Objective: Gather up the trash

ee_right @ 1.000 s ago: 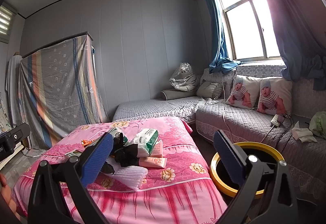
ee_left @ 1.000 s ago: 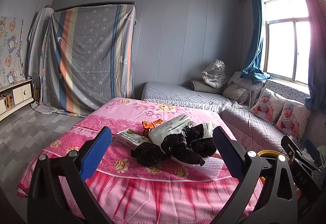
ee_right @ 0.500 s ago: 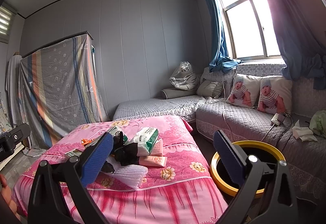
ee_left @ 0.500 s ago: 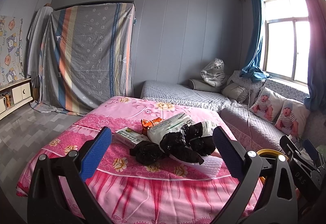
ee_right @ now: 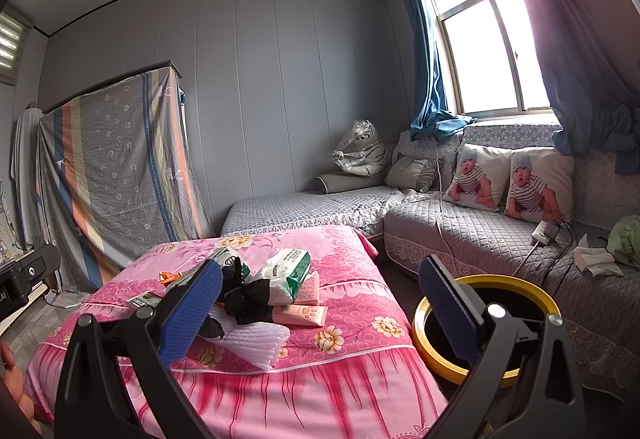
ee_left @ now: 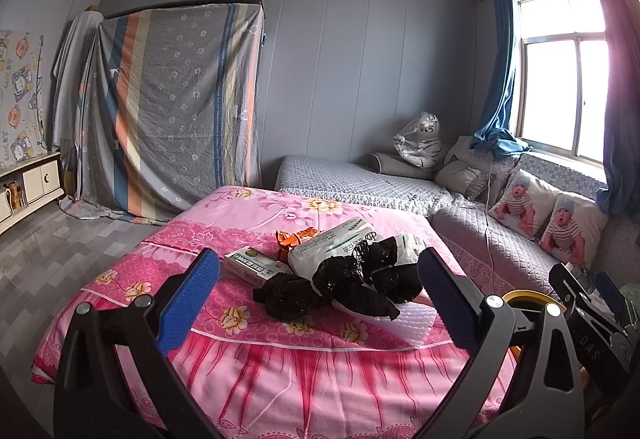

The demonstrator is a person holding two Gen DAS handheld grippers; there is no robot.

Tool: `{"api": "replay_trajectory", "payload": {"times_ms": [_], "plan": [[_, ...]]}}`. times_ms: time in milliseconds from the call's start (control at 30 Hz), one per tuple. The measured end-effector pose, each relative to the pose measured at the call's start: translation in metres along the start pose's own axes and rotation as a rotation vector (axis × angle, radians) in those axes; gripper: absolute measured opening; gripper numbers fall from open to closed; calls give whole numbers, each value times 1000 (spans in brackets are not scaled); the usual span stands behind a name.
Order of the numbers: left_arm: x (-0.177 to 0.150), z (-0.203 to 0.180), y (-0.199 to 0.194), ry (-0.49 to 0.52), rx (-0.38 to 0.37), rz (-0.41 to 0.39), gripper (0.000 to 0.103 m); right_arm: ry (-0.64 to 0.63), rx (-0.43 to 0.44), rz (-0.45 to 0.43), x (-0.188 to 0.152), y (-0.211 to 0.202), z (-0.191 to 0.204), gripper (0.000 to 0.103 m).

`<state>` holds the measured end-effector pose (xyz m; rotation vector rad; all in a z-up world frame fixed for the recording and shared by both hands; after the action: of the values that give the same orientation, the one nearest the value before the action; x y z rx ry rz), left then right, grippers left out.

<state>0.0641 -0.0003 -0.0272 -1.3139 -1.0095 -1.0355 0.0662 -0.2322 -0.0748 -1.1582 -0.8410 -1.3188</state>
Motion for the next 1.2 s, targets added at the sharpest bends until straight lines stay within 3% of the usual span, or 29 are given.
{"api": "replay_trajectory", "payload": {"times_ms": [1200], "plan": [[-1, -2, 1, -3, -17, 7, 95, 3, -2, 1, 0, 1, -2, 95]]}}
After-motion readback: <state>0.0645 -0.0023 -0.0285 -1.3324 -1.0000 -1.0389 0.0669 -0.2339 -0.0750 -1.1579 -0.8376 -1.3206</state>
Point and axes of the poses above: each gripper's, at about its wrist camera, not at the fingertips, and y roughly the way its jaws point, z to its left, x to its top, the point moved 6 cm from there along y, roughly the way its jaws point, and after that the axes turned 8 degrees about y, right-handed, at the moved point
